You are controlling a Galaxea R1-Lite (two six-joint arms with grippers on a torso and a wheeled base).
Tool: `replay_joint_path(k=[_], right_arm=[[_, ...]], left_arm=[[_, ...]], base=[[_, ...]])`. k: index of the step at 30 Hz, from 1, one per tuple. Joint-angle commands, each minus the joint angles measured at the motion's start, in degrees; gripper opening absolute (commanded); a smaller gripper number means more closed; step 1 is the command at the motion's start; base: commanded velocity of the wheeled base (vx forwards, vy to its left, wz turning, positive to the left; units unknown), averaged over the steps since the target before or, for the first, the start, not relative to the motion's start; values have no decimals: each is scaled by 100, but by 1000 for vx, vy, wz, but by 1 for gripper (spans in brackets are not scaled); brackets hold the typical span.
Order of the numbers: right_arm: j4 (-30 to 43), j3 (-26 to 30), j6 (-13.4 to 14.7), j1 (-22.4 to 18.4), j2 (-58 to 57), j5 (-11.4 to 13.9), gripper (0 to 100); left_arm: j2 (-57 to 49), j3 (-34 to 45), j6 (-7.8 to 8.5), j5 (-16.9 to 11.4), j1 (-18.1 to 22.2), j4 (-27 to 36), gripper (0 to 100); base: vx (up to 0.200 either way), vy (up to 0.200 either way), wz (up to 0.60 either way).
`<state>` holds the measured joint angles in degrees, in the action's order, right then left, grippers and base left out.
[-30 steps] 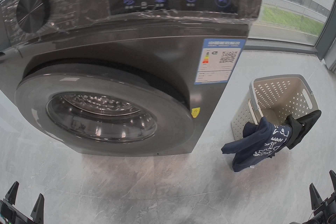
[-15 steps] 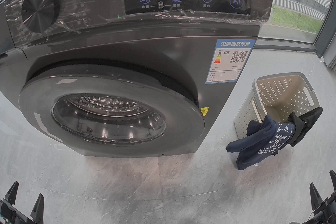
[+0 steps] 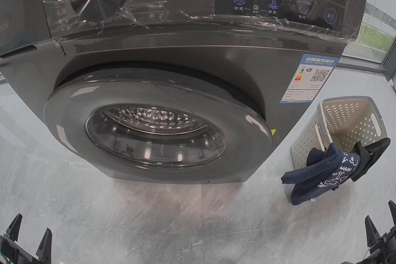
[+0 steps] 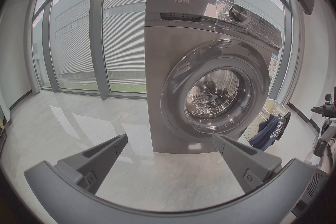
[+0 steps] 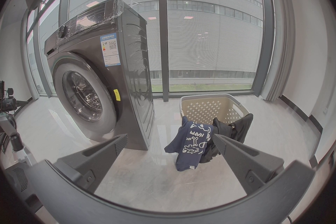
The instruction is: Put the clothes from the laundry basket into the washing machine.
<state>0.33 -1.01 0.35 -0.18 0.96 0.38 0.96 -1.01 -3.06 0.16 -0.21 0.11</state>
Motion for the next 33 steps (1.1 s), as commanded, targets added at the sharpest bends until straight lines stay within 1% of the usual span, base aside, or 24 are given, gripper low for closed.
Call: replay_joint_path(k=[1,13,28,33], right_arm=[[2,92,0,1,-96,-3,100],[2,92,9,9,-96,-3,100],[2,92,-9,-8,-88,33,100],[2,92,-9,-8,-88,33,100]], left_arm=[[-44,92,-2,2,3,-2,100],[-44,92,-2,2,3,-2,100],[-44,84,7,2,3,-2,100],[-44,84,7,2,3,-2,100]], base=[[0,0,0],[0,200,0],[0,0,0],[0,200,0]])
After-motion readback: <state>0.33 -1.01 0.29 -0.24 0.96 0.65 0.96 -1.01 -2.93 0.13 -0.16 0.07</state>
